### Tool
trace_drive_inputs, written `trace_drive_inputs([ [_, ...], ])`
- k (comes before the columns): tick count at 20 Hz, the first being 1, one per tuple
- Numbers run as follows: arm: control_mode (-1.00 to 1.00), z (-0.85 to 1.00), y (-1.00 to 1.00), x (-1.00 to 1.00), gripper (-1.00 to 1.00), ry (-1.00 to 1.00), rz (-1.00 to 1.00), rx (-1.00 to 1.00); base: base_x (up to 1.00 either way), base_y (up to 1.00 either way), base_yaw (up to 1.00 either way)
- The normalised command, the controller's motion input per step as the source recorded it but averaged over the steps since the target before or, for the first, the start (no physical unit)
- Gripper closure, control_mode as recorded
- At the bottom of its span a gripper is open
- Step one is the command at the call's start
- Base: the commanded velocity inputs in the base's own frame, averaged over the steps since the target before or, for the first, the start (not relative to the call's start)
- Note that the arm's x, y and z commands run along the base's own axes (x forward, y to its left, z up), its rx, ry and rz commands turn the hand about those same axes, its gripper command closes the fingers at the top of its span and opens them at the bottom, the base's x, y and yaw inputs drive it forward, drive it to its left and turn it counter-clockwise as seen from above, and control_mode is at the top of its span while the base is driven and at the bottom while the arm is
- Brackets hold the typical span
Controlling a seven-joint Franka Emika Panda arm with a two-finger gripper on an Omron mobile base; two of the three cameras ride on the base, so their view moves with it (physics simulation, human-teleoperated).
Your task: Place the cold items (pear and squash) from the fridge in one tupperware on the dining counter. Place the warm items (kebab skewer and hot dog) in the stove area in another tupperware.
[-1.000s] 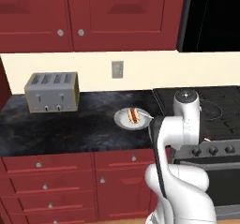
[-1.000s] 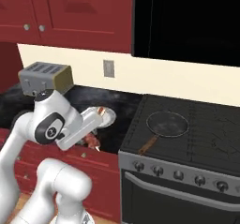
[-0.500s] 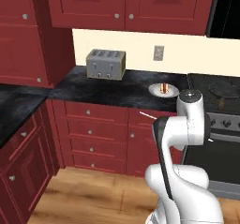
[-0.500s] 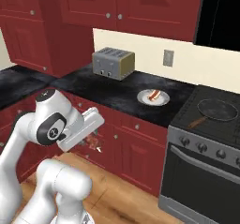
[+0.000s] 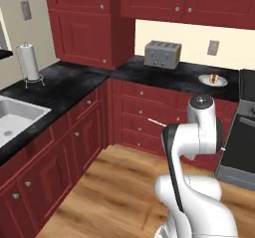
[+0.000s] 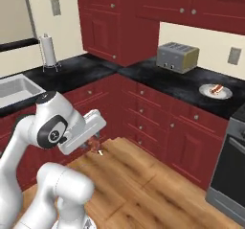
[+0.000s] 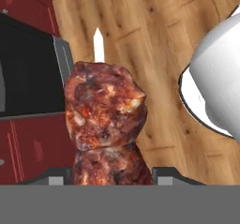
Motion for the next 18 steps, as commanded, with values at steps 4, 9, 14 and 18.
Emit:
trace_drive_inputs([
  [4, 1.0, 0.0, 0.0, 0.0, 1.0, 0.0, 0.0, 0.0, -1.0, 0.99, 0.34],
  [9, 1.0, 0.0, 0.0, 0.0, 1.0, 0.0, 0.0, 0.0, -1.0, 1.0, 0.3],
  [14, 1.0, 0.0, 0.0, 0.0, 1.0, 0.0, 0.0, 0.0, -1.0, 1.0, 0.26],
  [18, 1.0, 0.0, 0.0, 0.0, 1.0, 0.0, 0.0, 0.0, -1.0, 1.0, 0.27],
])
